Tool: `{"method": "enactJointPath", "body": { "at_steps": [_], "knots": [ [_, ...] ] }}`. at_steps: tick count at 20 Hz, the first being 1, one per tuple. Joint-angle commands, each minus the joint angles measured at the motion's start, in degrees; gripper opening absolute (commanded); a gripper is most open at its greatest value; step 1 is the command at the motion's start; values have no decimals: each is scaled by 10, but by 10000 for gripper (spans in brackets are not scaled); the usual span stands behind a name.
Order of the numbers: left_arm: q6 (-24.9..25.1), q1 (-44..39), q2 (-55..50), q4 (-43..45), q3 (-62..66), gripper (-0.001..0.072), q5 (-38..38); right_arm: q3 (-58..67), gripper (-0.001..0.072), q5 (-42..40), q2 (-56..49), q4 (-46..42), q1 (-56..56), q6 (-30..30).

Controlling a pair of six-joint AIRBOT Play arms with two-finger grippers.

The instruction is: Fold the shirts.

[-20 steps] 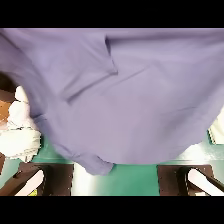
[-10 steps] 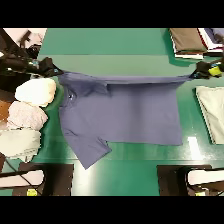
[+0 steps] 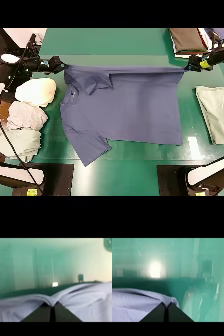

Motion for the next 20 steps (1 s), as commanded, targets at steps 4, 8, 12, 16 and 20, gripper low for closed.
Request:
{"method": "enactJointPath", "body": {
  "at_steps": [4,8,12,16,20],
  "knots": [
    [-15,0,-3,179,0,27,-148,-161,11,-3,71,-1,2,-8],
    [-26,0,-4,236,-24,27,-171,-280,12,-60,122,1,10,-8],
    [-43,0,-4,242,-51,28,-164,-341,14,-73,133,6,19,-8],
    [-104,1,-3,276,-48,497,-189,-340,338,-37,133,9,26,-8],
    [-137,1,38,349,-52,497,-229,-315,387,43,160,19,14,-24]
  ]
}}
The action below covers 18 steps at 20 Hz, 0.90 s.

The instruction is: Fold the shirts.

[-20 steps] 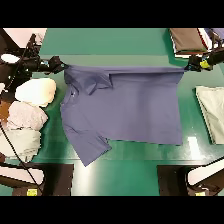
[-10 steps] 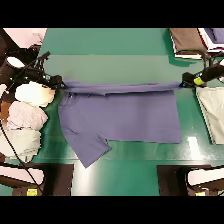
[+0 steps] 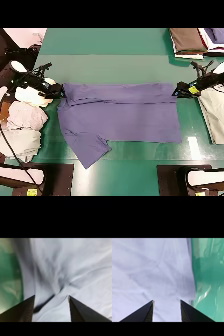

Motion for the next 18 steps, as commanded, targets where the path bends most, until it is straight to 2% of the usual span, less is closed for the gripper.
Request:
{"method": "enactJointPath", "body": {
  "at_steps": [1,5,10,13,18],
  "knots": [
    [-40,0,55,73,-18,497,-32,-4,387,61,41,7,-14,-12],
    [-64,0,207,70,-182,497,-38,-78,387,53,135,7,-37,-25],
    [-87,0,351,14,-422,497,-7,-122,387,32,176,8,-43,-31],
    [-87,0,371,-28,-489,498,-4,-122,387,29,176,23,-41,-33],
    [-63,0,371,-77,-520,497,51,-122,387,26,176,38,-40,-38]
  ]
}}
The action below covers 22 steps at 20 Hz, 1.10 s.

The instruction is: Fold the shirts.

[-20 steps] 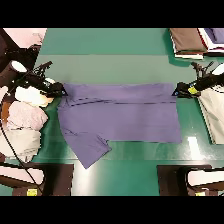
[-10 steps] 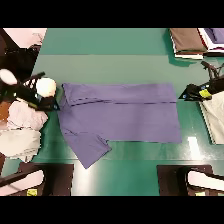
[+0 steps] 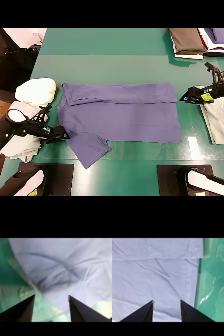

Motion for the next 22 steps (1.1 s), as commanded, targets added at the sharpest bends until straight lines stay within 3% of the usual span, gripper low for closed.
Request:
{"method": "enactJointPath", "body": {
  "at_steps": [1,5,6,7,8,11,14,15,16,22],
  "knots": [
    [11,0,6,-30,-25,497,31,-2,386,0,2,8,0,-2],
    [12,0,6,-49,-45,495,48,-2,386,3,2,8,0,-2],
    [14,0,6,-61,-50,400,48,-2,387,9,2,8,0,-2],
    [33,0,6,-73,-52,132,43,-2,386,20,2,8,0,-2],
    [65,0,6,-94,-52,28,35,-2,387,37,2,7,-5,-2],
    [77,0,6,-123,-46,27,13,-31,386,87,16,3,-39,-6],
    [83,0,13,-123,-29,27,3,-138,389,89,61,-50,-101,-6],
    [88,0,12,-124,-19,27,2,-173,424,87,71,-71,-123,-7],
    [90,0,12,-124,-10,27,3,-208,572,84,73,-74,-146,-9],
    [92,0,12,-125,10,28,10,-322,546,21,71,-37,-184,-31]
  ]
}}
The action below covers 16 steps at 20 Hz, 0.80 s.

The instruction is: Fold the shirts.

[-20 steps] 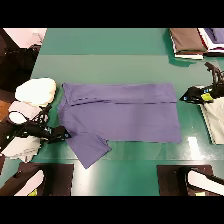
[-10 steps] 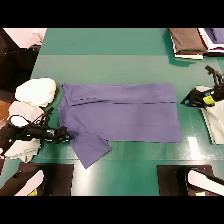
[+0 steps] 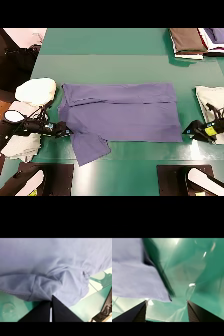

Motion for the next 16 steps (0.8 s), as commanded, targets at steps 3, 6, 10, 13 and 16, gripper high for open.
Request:
{"method": "enactJointPath", "body": {
  "at_steps": [3,6,10,13,16],
  "knots": [
    [3,0,0,-2,7,28,2,-55,543,-49,3,33,-13,-12],
    [3,0,0,-2,7,28,2,-55,430,-52,3,32,3,-12],
    [8,0,0,1,7,26,0,-54,74,-52,3,10,63,-13],
    [7,0,1,18,21,25,-22,-34,14,-11,14,-30,84,-11],
    [2,0,23,24,35,25,-64,-7,13,46,78,-81,84,-3]
  ]
}}
